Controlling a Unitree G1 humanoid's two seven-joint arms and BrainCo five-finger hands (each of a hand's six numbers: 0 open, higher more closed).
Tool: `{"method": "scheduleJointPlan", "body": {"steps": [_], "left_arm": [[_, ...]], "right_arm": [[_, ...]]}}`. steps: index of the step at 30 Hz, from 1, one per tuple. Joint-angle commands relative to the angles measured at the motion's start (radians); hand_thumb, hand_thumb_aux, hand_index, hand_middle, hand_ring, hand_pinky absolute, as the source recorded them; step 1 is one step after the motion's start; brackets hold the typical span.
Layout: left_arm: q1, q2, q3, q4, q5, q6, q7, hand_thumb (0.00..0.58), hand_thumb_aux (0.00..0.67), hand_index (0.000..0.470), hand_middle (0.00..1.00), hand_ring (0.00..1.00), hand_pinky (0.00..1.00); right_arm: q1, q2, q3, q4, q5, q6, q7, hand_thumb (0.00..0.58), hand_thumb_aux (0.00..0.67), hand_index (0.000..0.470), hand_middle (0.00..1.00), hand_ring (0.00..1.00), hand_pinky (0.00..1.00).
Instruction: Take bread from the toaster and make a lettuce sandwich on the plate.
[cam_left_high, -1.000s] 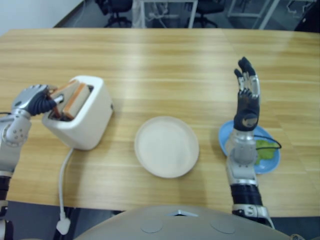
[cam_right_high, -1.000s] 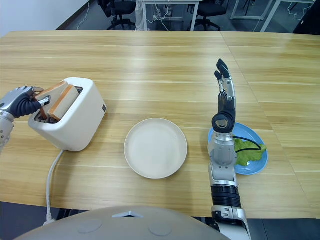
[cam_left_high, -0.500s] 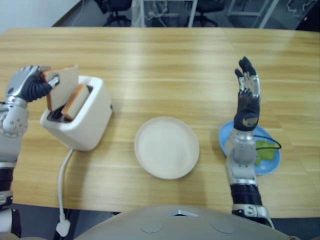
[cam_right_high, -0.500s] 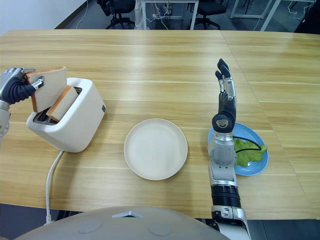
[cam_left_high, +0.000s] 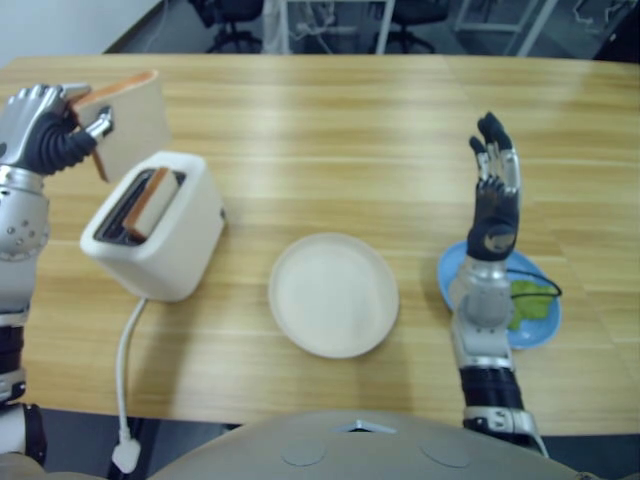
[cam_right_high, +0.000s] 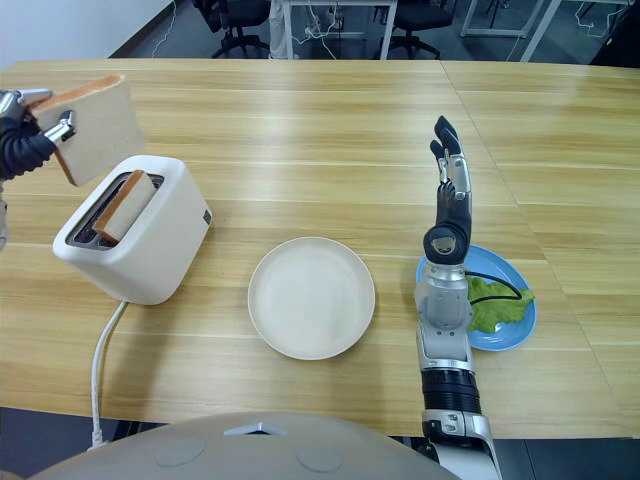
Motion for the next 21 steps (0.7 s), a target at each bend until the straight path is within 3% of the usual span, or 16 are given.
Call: {"method": "scheduleJointPlan", "body": {"steps": [1,9,21], "left_arm": [[-0.035,-0.039,-0.064,-0.085,0.004,0.002,-0.041,0.580,0.670,0.460,1.00,1.00,1.00],[-0.085,-0.172,-0.291,-0.173,0.150,-0.011,-0.072,0.580,0.670,0.460,1.00,1.00,1.00],[-0.022,-0.339,-0.599,-0.051,0.401,-0.149,0.027,0.580,0.670,0.460,1.00,1.00,1.00]], "right_arm": [[-0.012,0.002,-0.013,0.007,0.002,0.004,-0.007,0.000,0.000,0.000,0.00,0.00,0.00],[-0.062,-0.009,-0.030,0.034,0.029,-0.002,-0.015,0.000,0.000,0.000,0.00,0.00,0.00],[-0.079,-0.036,-0.064,0.039,0.123,0.006,0.011,0.000,0.000,0.000,0.00,0.00,0.00]]}}
